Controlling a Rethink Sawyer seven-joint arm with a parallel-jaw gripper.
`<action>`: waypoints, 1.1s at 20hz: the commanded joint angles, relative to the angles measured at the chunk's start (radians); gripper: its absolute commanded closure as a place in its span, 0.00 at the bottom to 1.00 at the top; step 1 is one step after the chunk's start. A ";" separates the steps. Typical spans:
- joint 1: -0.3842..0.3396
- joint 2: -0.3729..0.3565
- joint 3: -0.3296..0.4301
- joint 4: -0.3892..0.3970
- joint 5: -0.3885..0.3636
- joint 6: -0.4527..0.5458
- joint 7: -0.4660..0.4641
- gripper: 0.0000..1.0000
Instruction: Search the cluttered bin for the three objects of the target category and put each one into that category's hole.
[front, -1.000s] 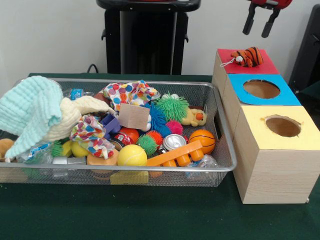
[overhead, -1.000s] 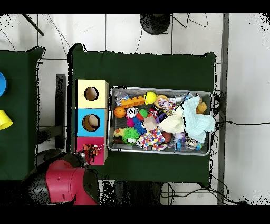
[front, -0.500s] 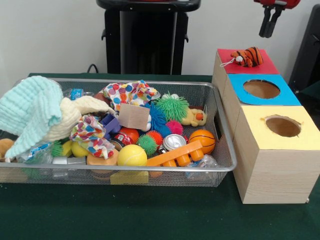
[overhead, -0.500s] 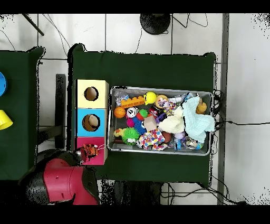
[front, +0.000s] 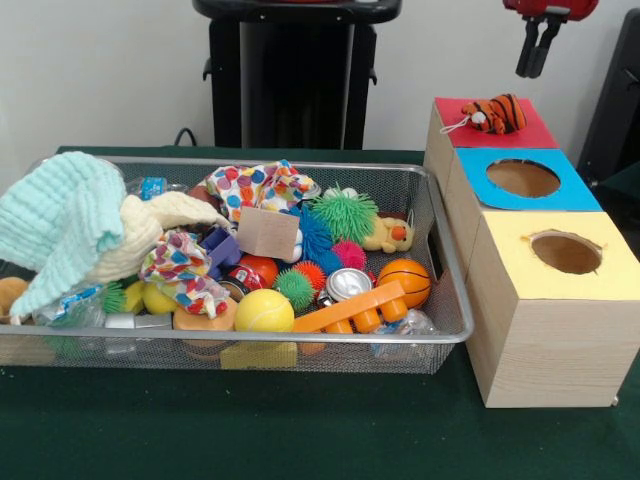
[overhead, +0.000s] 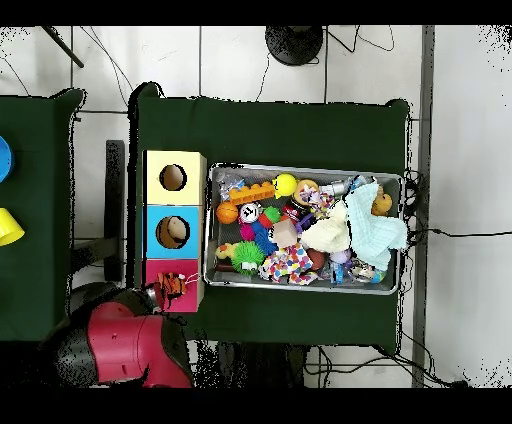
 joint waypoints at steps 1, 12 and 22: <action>-0.082 -0.017 0.146 0.104 0.044 -0.100 0.186 1.00; -0.104 0.002 0.149 0.096 0.005 -0.111 0.185 1.00; -0.128 -0.004 0.185 0.115 0.016 -0.131 0.189 1.00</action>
